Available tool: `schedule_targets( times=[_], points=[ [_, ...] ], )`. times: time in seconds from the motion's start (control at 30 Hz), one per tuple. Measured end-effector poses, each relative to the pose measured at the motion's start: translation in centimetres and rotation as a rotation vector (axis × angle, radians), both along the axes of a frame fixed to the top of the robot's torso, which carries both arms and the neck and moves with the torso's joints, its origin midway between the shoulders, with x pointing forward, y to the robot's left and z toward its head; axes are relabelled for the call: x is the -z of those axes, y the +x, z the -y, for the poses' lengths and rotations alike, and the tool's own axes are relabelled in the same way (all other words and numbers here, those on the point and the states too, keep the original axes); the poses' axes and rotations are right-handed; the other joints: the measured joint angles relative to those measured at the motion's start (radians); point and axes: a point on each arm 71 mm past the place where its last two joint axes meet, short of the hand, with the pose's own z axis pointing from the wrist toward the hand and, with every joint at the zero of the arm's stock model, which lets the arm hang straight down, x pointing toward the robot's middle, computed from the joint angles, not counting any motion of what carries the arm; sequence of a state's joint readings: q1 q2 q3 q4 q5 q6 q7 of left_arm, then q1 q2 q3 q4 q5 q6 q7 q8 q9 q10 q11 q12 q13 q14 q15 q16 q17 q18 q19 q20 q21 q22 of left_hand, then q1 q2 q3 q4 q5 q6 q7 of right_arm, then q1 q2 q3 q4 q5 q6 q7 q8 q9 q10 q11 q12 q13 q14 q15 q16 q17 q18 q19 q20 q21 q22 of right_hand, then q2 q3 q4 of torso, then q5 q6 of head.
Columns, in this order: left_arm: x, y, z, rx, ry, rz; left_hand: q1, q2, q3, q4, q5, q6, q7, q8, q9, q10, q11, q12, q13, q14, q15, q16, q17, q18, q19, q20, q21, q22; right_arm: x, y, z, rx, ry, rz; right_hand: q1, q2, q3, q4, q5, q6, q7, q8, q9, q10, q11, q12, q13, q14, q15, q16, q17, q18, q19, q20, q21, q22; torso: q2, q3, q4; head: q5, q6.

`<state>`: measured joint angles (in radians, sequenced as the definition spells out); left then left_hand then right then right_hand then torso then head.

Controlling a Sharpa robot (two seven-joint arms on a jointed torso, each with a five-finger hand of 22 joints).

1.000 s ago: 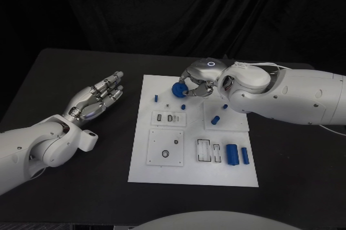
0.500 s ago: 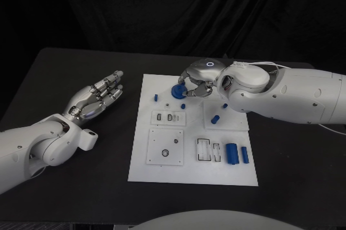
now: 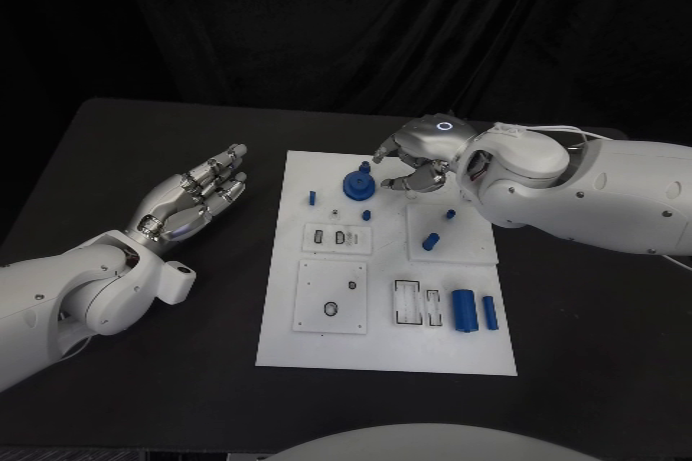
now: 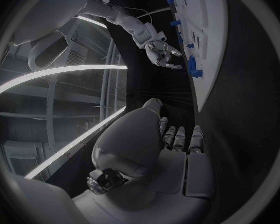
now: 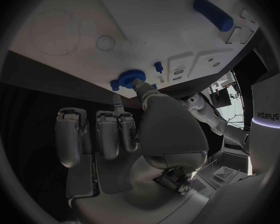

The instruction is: Assemble the parts on the task board

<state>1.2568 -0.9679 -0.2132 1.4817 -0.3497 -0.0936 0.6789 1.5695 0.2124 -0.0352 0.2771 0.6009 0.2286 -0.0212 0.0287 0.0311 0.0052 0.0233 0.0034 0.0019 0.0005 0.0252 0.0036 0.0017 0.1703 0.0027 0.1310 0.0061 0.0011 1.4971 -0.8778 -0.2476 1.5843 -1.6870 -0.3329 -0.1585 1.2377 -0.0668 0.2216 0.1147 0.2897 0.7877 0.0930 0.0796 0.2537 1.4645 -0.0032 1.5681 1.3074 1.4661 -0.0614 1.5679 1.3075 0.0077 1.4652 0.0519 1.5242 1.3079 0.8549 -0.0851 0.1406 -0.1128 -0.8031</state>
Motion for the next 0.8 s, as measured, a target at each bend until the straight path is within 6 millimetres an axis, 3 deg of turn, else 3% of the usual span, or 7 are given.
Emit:
schedule_targets(
  times=[0.17,0.3,0.53,0.8],
  points=[
    [0.0,-0.1,0.0,0.0,-0.001,0.0,-0.004,-0.004,0.003,0.003,0.002,0.0,0.0,0.0,0.0,0.0,0.0,0.0,0.0,0.0,0.0,0.0,0.0,0.0,0.0,0.0,0.0,0.0,-2.1,-1.3,3.5,0.047,0.038,0.019,-0.002,0.002,-0.012,0.007,0.0,0.058,-0.003,0.018,0.008,-0.002,0.002,0.0,0.0,0.0,0.0,0.0,0.0,0.0,0.0,0.0,0.025,0.0,0.0,0.0001,0.0004,-0.009,0.005],
    [0.0,-0.1,0.1,0.002,-0.002,0.0,-0.007,-0.007,0.003,0.003,0.009,0.0,0.0,0.0,0.0,0.0,0.0,0.0,0.0,0.0,0.0,0.0,0.0,0.0,0.0,0.0,0.0,0.0,-2.7,-2.4,6.4,0.099,0.067,0.004,-0.002,0.002,-0.016,0.011,-0.008,0.061,-0.006,0.018,0.009,-0.002,0.002,0.0,0.0,0.0,0.0,0.0,0.0,0.0,0.0,0.0,0.025,0.0,0.0,0.0001,0.003,-0.022,0.007],
    [0.0,0.0,0.5,0.01,-0.004,0.0,-0.007,-0.007,0.003,0.003,0.012,0.0,0.0,0.0,0.0,0.0,0.0,0.0,0.0,0.0,0.0,0.0,-0.001,0.0,0.0,0.0,0.0,0.0,-2.0,-3.7,11.2,0.191,0.105,-0.023,-0.006,-0.005,-0.028,0.017,-0.04,0.062,-0.008,0.018,0.009,-0.002,0.002,0.0,0.0,0.0,0.0,0.0,0.0,0.0,0.0,0.0,0.037,0.0,-0.004,-0.0011,0.0023,-0.052,0.017],
    [0.0,0.0,0.7,0.013,-0.005,0.0,-0.007,-0.007,0.003,0.003,0.018,0.0,0.0,0.0,0.0,0.0,0.0,0.0,0.0,-0.004,0.004,0.0,-0.001,0.0,0.0,0.0,0.0,0.0,-1.1,-4.2,14.3,0.247,0.144,-0.021,0.004,-0.023,-0.046,0.036,-0.078,0.06,-0.017,0.003,0.004,-0.002,0.002,0.0,0.0,0.0,0.0,0.0,0.0,0.0,0.0,0.0,0.039,0.0,-0.005,-0.0028,-0.0014,-0.08,0.025]
  ],
)
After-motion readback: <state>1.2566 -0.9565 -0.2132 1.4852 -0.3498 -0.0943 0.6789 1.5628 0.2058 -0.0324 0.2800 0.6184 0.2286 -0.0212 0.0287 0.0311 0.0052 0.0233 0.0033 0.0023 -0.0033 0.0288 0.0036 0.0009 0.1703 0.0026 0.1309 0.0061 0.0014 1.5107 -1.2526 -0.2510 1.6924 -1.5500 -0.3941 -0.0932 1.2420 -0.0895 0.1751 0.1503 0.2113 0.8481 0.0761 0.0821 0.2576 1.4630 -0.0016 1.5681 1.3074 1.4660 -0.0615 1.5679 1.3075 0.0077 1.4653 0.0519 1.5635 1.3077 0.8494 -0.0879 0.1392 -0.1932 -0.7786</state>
